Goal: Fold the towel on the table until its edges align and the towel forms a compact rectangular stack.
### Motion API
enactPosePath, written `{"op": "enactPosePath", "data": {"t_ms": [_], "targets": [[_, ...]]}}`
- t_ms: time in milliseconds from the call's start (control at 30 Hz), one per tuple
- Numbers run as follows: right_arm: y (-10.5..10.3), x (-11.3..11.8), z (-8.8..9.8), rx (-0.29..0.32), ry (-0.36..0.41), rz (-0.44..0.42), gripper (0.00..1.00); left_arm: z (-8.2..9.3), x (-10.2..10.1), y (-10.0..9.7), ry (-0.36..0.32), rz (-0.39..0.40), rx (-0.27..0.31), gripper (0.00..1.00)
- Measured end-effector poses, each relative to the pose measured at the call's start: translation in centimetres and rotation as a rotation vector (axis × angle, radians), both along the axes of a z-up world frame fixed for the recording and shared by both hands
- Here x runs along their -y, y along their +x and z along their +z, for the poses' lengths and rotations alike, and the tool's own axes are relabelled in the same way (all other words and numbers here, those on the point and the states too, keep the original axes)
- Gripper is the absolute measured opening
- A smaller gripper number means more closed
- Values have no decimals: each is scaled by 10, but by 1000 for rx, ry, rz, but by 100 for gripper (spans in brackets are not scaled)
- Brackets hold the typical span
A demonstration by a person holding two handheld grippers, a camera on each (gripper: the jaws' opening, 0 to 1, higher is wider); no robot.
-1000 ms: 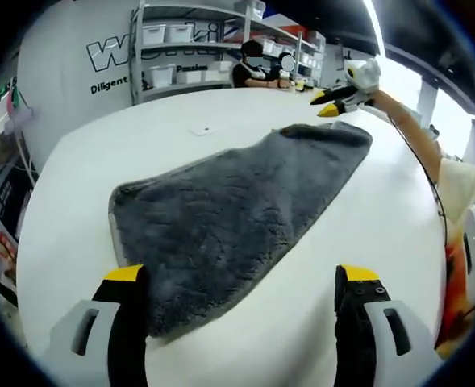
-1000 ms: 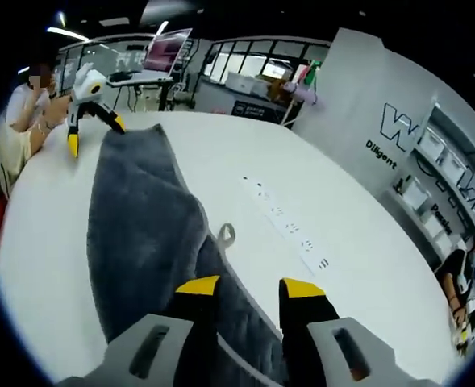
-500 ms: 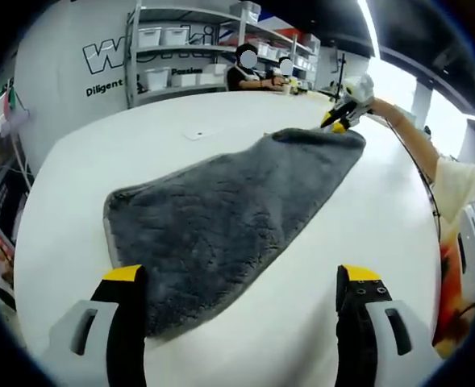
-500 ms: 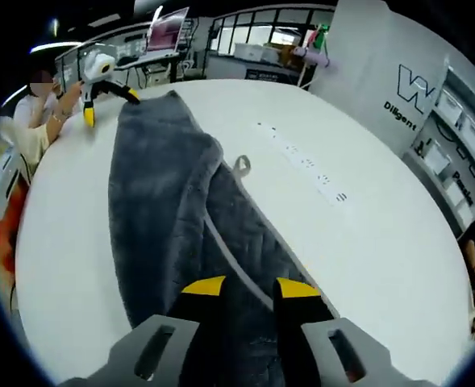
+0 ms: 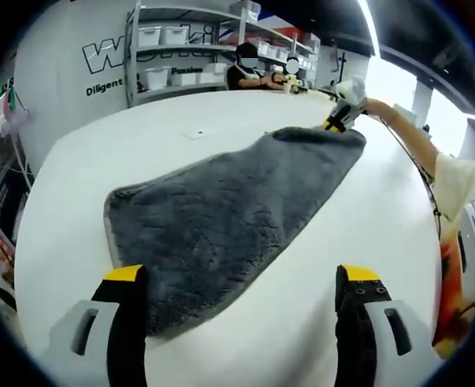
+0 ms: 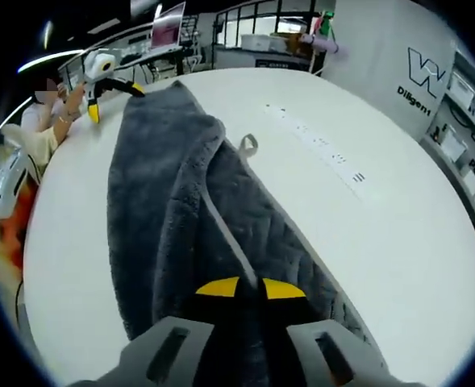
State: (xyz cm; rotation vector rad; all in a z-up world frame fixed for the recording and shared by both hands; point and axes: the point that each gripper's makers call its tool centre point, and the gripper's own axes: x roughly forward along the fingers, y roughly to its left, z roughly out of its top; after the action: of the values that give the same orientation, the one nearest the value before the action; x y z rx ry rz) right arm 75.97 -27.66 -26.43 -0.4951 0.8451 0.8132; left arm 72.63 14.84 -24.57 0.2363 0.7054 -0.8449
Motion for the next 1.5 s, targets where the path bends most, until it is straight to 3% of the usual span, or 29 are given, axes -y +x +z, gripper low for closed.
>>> {"op": "enactPosePath", "data": {"t_ms": [67, 300, 667, 833, 1067, 1133, 1267, 1500], "targets": [[-2, 0, 1, 8, -5, 9, 2, 0, 0, 0, 2, 0, -1, 95], [16, 15, 20, 131, -41, -52, 0, -1, 1, 0, 4, 0, -4, 95], [36, 36, 27, 234, -147, -113, 0, -2, 0, 0, 17, 1, -6, 94], [41, 36, 26, 250, -180, -117, 1, -2, -1, 1, 25, -1, -5, 93], [42, 36, 3, 220, -240, -111, 5, -2, -1, 1, 35, -3, -5, 93], [42, 37, 4, 223, -240, -119, 8, -3, -1, 1, 35, -3, -5, 93], [45, 43, 19, 250, -168, -185, 25, -2, -1, 0, 32, -2, -3, 93], [36, 70, 48, 285, -8, -292, 28, -1, -1, -1, 31, -4, -2, 93]]}}
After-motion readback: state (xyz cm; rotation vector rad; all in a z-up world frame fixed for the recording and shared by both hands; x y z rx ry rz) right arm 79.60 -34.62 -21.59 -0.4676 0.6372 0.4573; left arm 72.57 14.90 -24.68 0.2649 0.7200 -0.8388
